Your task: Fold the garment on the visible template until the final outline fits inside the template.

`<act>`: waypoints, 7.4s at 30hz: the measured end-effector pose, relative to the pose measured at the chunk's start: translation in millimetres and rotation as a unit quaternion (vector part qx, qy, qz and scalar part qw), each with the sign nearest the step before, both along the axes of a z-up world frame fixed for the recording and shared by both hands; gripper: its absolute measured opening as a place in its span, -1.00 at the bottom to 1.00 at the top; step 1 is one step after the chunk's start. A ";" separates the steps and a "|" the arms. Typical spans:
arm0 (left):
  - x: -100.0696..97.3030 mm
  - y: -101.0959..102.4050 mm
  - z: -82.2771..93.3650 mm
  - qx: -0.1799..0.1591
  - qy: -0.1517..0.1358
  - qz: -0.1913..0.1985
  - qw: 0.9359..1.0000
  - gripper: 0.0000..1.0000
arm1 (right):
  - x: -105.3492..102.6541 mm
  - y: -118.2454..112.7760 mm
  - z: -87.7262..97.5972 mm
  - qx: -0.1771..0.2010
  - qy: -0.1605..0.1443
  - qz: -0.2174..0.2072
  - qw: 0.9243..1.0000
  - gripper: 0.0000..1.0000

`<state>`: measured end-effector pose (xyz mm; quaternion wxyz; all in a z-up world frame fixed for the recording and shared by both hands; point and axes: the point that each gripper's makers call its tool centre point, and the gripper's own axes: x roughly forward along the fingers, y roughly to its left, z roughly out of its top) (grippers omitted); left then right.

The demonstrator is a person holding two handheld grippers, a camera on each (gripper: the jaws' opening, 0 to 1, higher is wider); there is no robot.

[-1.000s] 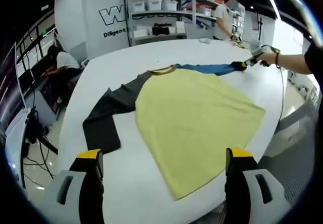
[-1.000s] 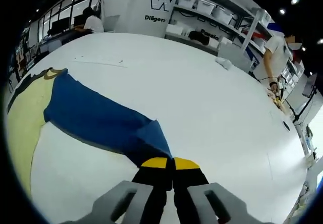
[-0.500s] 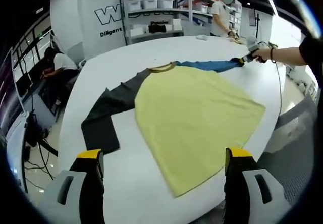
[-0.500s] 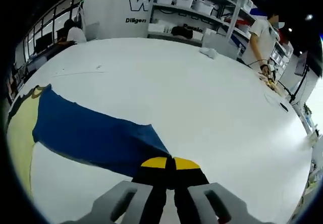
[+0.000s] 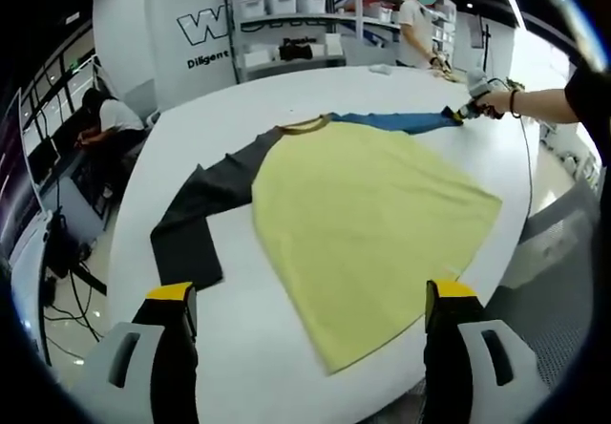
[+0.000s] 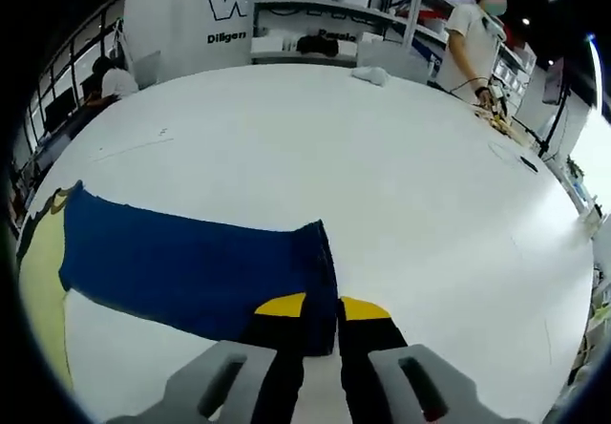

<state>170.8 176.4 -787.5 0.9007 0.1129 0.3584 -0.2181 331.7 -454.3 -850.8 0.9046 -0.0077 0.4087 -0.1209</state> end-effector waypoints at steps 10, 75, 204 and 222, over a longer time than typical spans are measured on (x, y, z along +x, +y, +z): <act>0.6 -3.3 3.1 -0.004 -0.005 -0.006 1.000 0.93 | -18.9 16.7 -2.7 0.051 0.013 -0.010 0.999 -0.55; -8.9 -4.4 12.6 -0.015 -0.012 -0.004 1.000 0.98 | 14.7 61.5 53.8 0.132 -0.070 0.013 0.989 -1.00; -24.3 32.1 0.7 -0.024 -0.002 0.020 1.000 0.98 | 23.0 584.9 -9.5 0.165 0.033 0.438 0.883 -1.00; -22.2 24.0 4.9 -0.028 -0.006 0.013 0.999 0.98 | 21.9 568.6 13.0 0.178 -0.006 0.455 0.873 -0.06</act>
